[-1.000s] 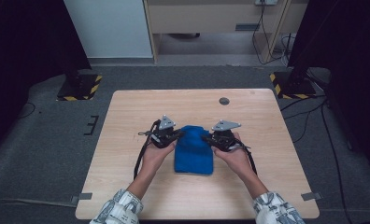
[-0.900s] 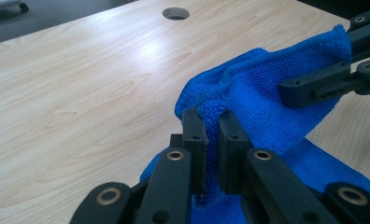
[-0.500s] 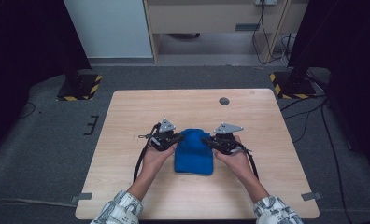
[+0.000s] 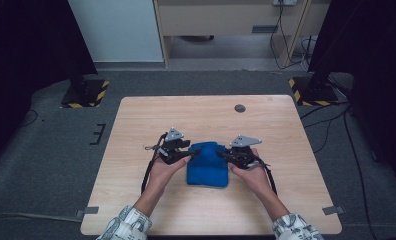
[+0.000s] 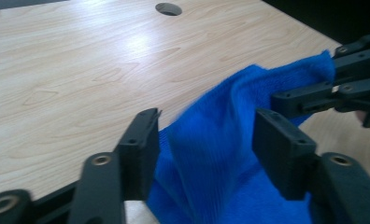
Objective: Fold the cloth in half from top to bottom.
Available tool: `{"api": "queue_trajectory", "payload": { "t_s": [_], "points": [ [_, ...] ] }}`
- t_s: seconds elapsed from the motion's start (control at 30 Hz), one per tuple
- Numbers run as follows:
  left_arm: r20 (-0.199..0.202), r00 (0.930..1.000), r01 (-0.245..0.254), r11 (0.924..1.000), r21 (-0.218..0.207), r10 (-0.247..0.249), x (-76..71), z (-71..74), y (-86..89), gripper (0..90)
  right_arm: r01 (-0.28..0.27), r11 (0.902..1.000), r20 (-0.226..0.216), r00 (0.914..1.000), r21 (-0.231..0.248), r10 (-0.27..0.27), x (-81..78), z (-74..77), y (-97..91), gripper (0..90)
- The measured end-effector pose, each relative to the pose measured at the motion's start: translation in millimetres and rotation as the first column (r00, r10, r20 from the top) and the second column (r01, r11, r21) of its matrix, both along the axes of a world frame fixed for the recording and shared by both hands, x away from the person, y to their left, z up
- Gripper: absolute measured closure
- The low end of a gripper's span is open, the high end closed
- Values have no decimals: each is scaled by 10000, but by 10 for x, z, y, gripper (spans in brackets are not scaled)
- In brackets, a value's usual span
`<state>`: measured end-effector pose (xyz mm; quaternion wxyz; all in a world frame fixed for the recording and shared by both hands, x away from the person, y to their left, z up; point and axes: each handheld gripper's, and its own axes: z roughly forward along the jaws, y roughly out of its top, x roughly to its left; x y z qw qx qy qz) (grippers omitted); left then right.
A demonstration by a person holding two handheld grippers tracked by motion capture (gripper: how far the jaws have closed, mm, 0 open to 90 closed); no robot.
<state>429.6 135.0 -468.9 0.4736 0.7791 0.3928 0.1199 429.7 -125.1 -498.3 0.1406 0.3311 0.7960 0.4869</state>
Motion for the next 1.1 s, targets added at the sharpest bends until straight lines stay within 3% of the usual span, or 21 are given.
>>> {"api": "queue_trajectory", "payload": {
  "t_s": [0.27, 0.47, 0.73, 0.83, 0.97, 1.1],
  "points": [
    [352, 9984, -434, 9986, -302, 445, -9, 107, 106, 328, -121, 9999, 46, 9999, 36, 121, -42, 32, 10, 833],
    [389, 9936, -1041, 9938, -404, 1056, 39, 95, 218, 305, -256, 9996, 133, 9996, -122, 258, -101, 38, 18, 815],
    [283, 9865, -1609, 9868, -163, 1613, 87, -18, 273, 293, -568, 9970, 182, 9982, -530, 578, -182, -5, 71, 756],
    [333, 9852, -1688, 9854, 203, 1681, 100, -76, 258, 293, -654, 9954, 185, 9976, -696, 668, -214, -13, 85, 724],
    [165, 9878, -1557, 9864, 531, 1550, 95, -161, 218, 293, -702, 9942, 213, 9972, -813, 721, -276, -16, 79, 660],
    [269, 9904, -1374, 9880, 701, 1358, 55, -165, 151, 293, -816, 9911, 143, 9964, -1056, 835, -372, -33, 37, 595]
  ]
}}
